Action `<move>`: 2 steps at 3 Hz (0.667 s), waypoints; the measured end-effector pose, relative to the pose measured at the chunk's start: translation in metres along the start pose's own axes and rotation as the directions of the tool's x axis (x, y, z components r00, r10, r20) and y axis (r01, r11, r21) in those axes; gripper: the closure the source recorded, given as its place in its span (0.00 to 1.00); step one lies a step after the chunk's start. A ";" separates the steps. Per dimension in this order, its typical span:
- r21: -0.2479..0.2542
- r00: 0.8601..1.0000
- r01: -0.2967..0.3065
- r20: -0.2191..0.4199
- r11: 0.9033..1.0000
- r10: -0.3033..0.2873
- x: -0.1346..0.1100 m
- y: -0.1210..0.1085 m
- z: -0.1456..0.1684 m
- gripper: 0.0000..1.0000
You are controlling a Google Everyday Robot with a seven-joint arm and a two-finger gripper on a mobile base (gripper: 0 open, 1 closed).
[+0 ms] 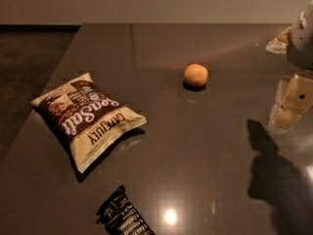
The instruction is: Pick orange
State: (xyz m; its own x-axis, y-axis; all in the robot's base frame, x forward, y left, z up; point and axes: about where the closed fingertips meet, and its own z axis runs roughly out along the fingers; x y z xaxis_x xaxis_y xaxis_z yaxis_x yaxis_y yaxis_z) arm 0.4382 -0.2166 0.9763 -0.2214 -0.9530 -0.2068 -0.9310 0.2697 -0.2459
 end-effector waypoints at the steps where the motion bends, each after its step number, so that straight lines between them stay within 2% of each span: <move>1: 0.002 1.000 0.000 0.001 1.000 0.000 0.000 -0.001 0.000 0.00; 2: -0.020 1.000 -0.007 0.021 1.000 0.008 -0.006 -0.014 0.012 0.00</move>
Offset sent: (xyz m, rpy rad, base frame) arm 0.0618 0.0112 -0.0291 0.0956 0.0797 0.0093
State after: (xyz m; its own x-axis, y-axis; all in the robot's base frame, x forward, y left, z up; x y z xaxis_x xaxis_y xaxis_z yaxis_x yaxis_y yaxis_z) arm 0.4559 -0.2128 0.9696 -0.2224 -0.9477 -0.2288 -0.9351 0.2738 -0.2251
